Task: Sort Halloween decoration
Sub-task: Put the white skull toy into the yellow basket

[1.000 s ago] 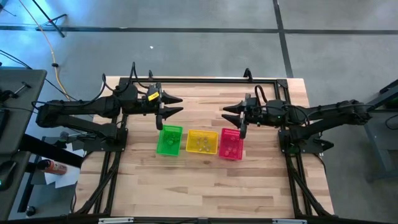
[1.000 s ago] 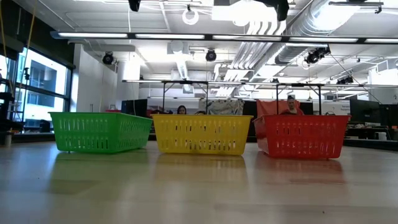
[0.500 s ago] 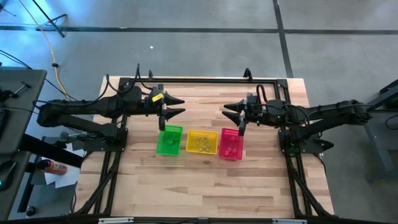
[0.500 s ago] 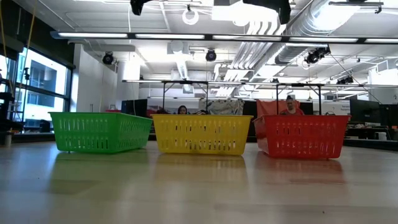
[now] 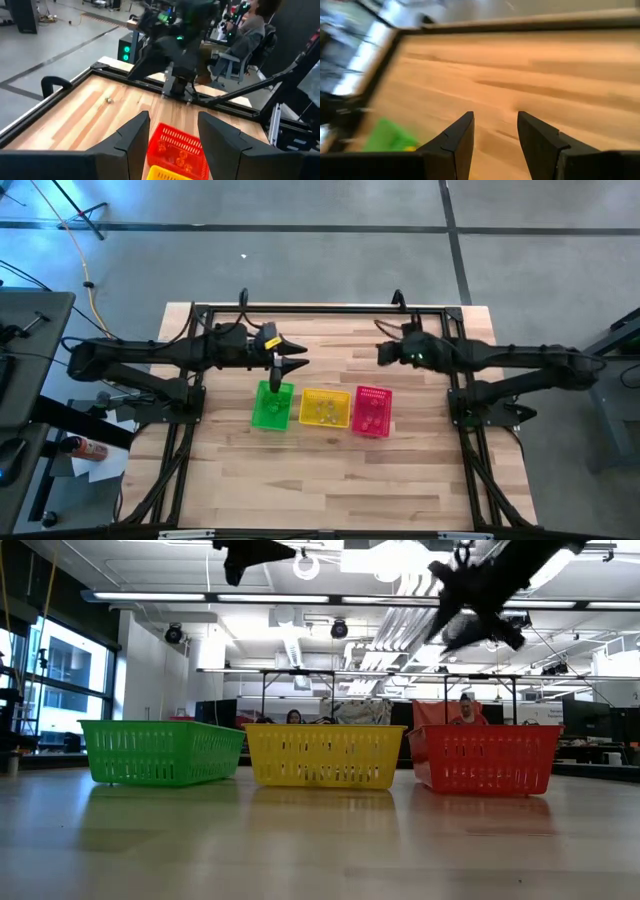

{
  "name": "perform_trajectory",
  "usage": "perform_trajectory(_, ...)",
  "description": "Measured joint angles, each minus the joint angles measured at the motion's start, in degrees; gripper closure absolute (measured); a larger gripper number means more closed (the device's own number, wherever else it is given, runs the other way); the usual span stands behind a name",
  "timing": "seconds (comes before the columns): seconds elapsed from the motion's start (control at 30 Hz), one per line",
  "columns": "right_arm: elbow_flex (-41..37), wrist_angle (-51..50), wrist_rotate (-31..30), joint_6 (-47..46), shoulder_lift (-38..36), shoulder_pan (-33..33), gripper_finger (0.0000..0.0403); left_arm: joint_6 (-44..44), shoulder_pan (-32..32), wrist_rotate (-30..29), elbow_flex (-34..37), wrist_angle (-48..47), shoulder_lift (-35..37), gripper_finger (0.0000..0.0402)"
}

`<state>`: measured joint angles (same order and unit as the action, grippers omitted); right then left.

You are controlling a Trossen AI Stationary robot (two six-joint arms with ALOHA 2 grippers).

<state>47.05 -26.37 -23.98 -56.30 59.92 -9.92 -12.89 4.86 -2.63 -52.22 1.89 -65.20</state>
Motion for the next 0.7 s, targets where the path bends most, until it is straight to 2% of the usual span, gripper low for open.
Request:
perform_trajectory(0.13, 0.0, -7.3, 7.4, 1.9, 0.0, -9.7, 0.0258, -0.5, 0.0, 0.0, 0.0, 4.0, -0.8, 0.0245)
perform_trajectory(0.37, 0.0, -10.7, 8.0, 8.3, 0.5, -22.4, 0.0258, -0.5, 0.2, -2.3, 0.0, 9.3, -0.8, 0.0245)
perform_trajectory(0.53, 0.0, -13.8, 11.9, 8.3, 4.2, -29.0, 0.0258, -0.5, 2.2, -2.7, 0.0, 10.0, -0.8, 0.0245)
perform_trajectory(0.7, 2.0, -18.9, 13.2, 8.8, 12.1, -32.1, 0.0258, -0.5, 4.2, -2.0, 0.0, 9.9, -0.4, 0.0245)
